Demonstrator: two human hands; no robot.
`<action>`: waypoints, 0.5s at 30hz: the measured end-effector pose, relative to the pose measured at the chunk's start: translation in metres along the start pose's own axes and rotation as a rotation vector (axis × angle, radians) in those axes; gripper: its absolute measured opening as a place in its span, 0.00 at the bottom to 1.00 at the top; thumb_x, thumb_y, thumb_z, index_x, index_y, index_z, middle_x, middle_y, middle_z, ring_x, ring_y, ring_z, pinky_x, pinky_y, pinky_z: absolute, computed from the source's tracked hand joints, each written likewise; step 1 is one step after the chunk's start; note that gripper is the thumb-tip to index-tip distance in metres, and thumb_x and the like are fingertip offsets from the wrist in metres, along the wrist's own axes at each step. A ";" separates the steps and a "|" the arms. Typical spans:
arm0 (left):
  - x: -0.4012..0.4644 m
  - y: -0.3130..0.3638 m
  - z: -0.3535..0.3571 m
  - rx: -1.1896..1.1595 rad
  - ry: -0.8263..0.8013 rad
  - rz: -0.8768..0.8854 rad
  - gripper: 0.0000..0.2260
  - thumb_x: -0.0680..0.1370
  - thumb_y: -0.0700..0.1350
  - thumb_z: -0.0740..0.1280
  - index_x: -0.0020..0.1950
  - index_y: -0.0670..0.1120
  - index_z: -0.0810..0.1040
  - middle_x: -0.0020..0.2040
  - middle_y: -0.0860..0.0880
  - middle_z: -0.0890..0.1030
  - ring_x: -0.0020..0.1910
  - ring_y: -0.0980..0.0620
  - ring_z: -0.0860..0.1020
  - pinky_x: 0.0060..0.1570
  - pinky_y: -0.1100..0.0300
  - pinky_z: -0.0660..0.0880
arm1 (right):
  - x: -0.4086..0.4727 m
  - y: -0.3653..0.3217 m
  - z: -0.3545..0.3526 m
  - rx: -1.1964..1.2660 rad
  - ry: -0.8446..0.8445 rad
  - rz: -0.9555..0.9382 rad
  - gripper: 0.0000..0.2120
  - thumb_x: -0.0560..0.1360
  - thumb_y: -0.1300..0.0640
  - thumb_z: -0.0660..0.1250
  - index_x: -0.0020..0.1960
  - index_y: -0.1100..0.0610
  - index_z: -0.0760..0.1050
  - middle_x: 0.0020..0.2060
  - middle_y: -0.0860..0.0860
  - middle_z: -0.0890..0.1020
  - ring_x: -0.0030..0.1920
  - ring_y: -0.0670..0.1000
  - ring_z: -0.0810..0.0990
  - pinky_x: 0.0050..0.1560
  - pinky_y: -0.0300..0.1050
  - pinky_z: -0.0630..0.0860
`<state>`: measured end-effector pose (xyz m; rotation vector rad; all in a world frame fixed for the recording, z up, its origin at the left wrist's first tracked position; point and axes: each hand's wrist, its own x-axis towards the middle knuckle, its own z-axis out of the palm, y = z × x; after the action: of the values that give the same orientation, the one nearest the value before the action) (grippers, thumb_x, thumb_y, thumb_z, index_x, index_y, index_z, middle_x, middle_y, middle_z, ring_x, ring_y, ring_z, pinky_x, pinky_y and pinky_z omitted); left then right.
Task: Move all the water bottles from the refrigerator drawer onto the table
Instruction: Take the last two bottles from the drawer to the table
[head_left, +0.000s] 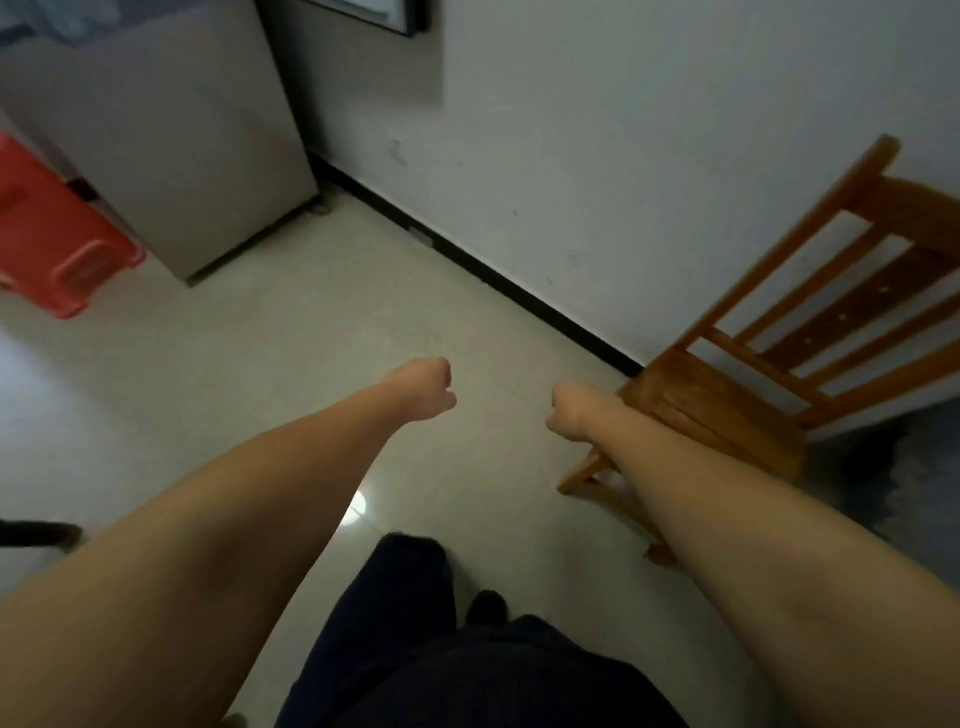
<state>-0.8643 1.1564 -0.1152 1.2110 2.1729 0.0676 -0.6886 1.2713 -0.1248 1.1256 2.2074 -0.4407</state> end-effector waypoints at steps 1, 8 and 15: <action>0.006 -0.010 -0.006 -0.013 0.004 -0.024 0.16 0.77 0.46 0.64 0.63 0.41 0.73 0.61 0.41 0.76 0.60 0.42 0.75 0.55 0.56 0.71 | 0.012 -0.009 -0.008 -0.013 -0.001 -0.023 0.17 0.79 0.57 0.58 0.66 0.60 0.70 0.63 0.57 0.75 0.61 0.58 0.75 0.57 0.47 0.72; 0.074 -0.083 -0.072 -0.056 0.042 -0.130 0.14 0.78 0.45 0.63 0.62 0.42 0.73 0.60 0.41 0.76 0.59 0.43 0.75 0.54 0.55 0.72 | 0.103 -0.083 -0.075 -0.072 0.025 -0.108 0.16 0.79 0.57 0.58 0.65 0.60 0.70 0.63 0.58 0.75 0.61 0.59 0.75 0.59 0.48 0.72; 0.141 -0.159 -0.182 -0.067 0.082 -0.167 0.15 0.79 0.46 0.63 0.63 0.42 0.72 0.62 0.43 0.75 0.60 0.43 0.74 0.55 0.56 0.71 | 0.180 -0.182 -0.172 -0.092 0.031 -0.143 0.17 0.80 0.57 0.57 0.67 0.61 0.69 0.64 0.59 0.74 0.63 0.59 0.74 0.60 0.47 0.71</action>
<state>-1.1354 1.2214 -0.0963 1.0022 2.3156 0.1210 -0.9817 1.3676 -0.1098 0.9358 2.3195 -0.3791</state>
